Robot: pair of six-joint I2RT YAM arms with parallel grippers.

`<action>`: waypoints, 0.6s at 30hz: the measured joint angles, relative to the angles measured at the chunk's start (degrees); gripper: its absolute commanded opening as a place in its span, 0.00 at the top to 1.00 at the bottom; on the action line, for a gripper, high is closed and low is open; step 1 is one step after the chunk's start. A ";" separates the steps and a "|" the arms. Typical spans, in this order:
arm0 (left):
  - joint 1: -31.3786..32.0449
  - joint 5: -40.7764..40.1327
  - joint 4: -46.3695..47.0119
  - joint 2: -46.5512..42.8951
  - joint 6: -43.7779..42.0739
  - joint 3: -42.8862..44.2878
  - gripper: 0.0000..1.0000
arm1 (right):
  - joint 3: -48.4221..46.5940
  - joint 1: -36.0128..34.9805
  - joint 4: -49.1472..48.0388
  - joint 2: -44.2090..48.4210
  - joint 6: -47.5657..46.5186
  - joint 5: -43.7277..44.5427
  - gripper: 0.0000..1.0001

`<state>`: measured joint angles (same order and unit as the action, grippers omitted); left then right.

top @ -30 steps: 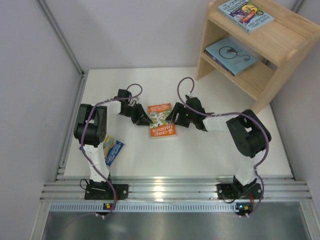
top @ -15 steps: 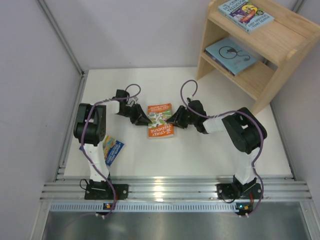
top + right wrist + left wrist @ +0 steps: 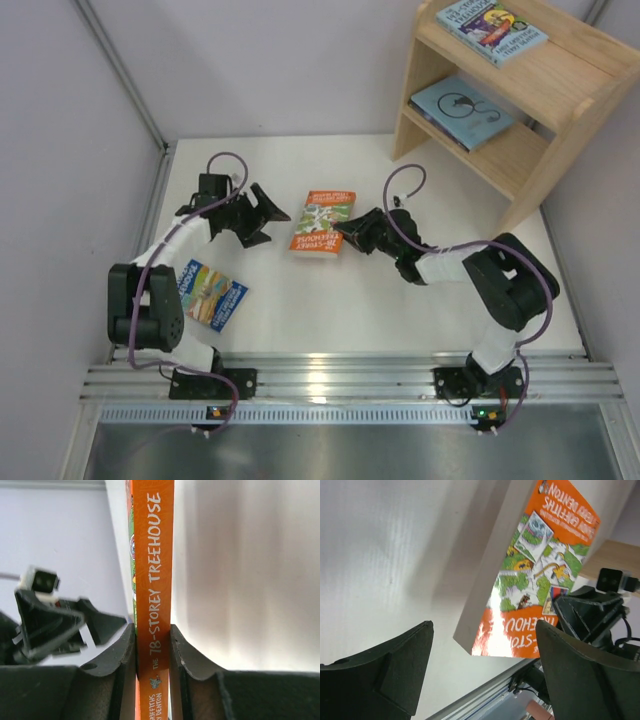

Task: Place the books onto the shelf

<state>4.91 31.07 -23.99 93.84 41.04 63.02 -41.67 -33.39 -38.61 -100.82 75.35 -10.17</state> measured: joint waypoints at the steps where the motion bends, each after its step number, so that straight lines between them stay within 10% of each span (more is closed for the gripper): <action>1: 0.02 0.28 2.23 -3.43 1.68 -2.25 0.10 | 0.00 -0.74 0.00 1.11 1.16 2.36 1.00; 18: 3.41 6.80 27.04 -17.49 21.03 -18.62 0.13 | -0.76 -12.39 -0.02 8.00 13.03 28.33 1.00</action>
<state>8.32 37.87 3.05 76.36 62.06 44.40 -42.44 -45.78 -38.63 -92.82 88.38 18.15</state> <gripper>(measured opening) 0.911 0.230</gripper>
